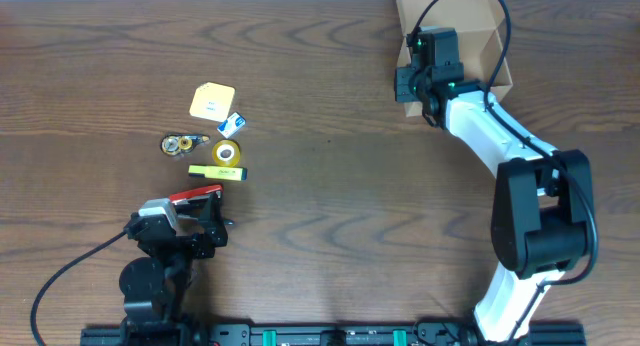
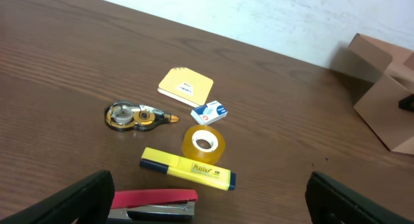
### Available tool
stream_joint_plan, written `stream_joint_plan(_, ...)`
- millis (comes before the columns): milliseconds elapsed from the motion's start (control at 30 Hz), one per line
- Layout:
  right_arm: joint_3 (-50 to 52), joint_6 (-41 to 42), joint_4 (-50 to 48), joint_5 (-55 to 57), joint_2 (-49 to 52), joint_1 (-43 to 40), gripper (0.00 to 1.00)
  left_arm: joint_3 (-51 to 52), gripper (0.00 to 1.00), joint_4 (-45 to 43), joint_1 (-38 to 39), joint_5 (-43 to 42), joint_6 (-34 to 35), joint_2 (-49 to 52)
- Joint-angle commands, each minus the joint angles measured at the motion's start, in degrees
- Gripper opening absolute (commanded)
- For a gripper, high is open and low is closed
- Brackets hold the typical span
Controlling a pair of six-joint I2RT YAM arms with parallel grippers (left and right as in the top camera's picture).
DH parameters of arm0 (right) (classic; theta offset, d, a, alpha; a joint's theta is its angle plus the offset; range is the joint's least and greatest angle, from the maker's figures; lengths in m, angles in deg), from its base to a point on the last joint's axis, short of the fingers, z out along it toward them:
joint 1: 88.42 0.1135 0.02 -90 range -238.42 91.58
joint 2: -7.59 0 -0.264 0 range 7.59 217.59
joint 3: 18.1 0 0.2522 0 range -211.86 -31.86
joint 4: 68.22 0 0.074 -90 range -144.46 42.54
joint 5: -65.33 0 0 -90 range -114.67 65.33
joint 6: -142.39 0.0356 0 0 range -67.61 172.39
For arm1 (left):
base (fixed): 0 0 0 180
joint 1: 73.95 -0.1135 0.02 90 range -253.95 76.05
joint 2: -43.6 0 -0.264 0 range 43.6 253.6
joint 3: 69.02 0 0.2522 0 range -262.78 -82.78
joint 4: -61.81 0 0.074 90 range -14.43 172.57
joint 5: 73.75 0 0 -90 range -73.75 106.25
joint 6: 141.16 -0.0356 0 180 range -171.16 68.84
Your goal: Pack container
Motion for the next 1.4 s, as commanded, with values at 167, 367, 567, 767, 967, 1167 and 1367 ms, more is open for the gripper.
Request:
stream_joint_plan(167, -10.7, 9.2, 17.0, 0.4, 0.6, 6.4, 0.01, 1.3, 0.95, 0.4, -0.3, 0.9, 0.6, -0.4)
stream_joint_plan(367, -12.4, 18.3, 21.4, 1.7, 0.6, 15.7, 0.01, 1.3, 0.95, 0.4, -0.3, 0.9, 0.6, -0.4)
stream_joint_plan(567, -12.4, 26.6, 23.8, 11.0, 0.6, 26.1, 0.01, 1.3, 0.95, 0.4, -0.3, 0.9, 0.6, -0.4)
stream_joint_plan(767, -12.4, 37.8, 23.0, 22.4, 0.7, 36.3, 0.01, 1.3, 0.95, 0.4, -0.3, 0.9, 0.6, -0.4)
stream_joint_plan(967, -12.4, 38.6, 20.6, 25.0, 0.7, 40.1, 0.01, 1.3, 0.95, 0.4, -0.3, 0.9, 0.6, -0.4)
stream_joint_plan(1167, -12.4, 39.7, 18.9, 25.0, 1.2, 40.2, 0.01, 1.3, 0.95, 0.4, -0.3, 0.9, 0.6, -0.4)
stream_joint_plan(1367, -12.3, 39.7, 18.9, 23.9, 1.5, 40.4, 0.31, 1.3, 0.95, 0.4, -0.3, 0.9, 0.6, -0.4)
